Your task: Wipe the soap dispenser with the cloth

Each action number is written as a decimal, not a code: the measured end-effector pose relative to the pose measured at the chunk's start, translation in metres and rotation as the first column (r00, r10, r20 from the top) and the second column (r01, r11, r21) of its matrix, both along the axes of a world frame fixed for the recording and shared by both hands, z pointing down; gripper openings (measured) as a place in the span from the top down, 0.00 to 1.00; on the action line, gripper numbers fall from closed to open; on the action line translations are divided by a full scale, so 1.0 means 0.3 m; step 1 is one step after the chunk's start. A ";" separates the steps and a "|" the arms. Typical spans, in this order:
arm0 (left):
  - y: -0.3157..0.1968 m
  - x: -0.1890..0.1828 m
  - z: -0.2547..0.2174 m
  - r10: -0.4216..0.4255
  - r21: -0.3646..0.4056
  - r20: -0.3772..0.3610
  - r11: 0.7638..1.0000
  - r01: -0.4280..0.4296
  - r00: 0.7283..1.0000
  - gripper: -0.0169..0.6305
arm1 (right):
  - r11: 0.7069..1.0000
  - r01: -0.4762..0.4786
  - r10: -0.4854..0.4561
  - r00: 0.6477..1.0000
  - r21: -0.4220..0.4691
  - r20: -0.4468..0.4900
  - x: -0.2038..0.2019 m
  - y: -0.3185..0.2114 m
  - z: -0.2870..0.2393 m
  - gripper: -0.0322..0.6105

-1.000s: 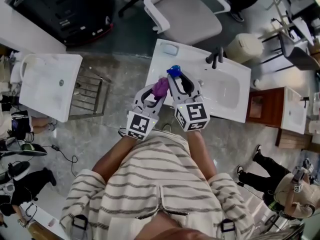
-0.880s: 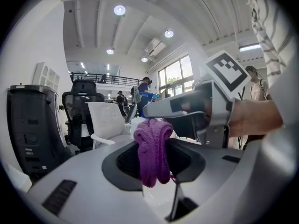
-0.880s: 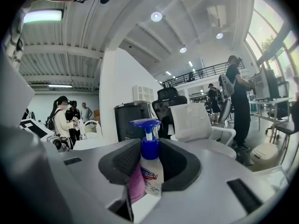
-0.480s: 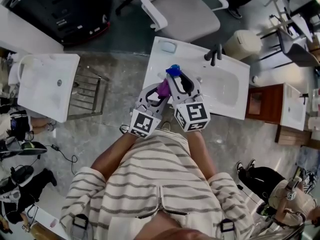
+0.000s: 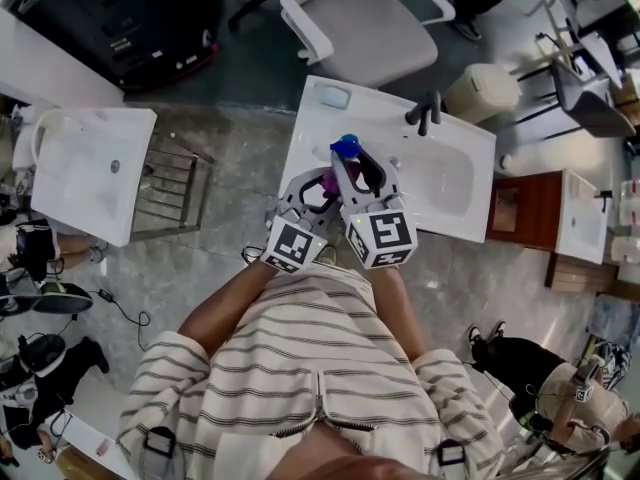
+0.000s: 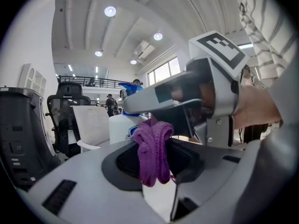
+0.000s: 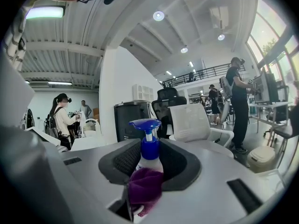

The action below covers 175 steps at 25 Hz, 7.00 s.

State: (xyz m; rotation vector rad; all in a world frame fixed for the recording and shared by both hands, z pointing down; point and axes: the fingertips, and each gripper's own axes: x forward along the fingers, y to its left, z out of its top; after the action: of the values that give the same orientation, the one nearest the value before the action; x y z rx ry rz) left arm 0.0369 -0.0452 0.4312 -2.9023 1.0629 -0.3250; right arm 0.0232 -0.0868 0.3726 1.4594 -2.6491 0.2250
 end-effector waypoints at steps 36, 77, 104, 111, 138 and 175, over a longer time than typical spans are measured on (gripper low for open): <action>0.016 -0.064 0.080 -0.009 -0.036 0.056 0.999 0.011 0.998 0.77 | 1.000 -0.023 0.023 0.999 0.006 0.032 0.055 0.025 -0.046 0.74; -0.088 -0.155 -0.078 0.249 -0.016 -0.041 0.968 -0.250 0.968 0.77 | 0.990 0.139 -0.140 0.990 0.024 0.033 0.095 0.055 -0.042 0.74; -0.095 -0.061 -0.017 0.535 -0.067 -0.018 0.842 -0.535 0.845 0.78 | 0.930 0.359 -0.365 0.924 0.075 0.117 0.043 0.141 -0.099 0.74; -0.093 -0.058 0.033 0.533 -0.105 -0.022 0.840 -0.532 0.846 0.78 | 0.912 0.398 -0.410 0.899 0.101 0.153 0.035 0.155 -0.119 0.74; -0.087 -0.177 -0.004 0.261 -0.106 -0.085 0.957 -0.269 0.962 0.77 | 0.980 0.196 -0.200 0.969 0.044 0.144 0.039 0.078 -0.065 0.74; -0.236 -0.431 0.057 -0.281 -0.088 -0.031 0.957 0.277 0.959 0.77 | 0.995 -0.083 0.085 0.996 -0.052 0.035 -0.062 -0.165 0.273 0.74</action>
State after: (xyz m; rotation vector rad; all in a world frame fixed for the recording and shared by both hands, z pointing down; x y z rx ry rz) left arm -0.0924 -0.1162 0.4485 -2.8391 1.5062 -0.3221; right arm 0.0045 -0.1362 0.4546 1.5667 -2.5925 0.3272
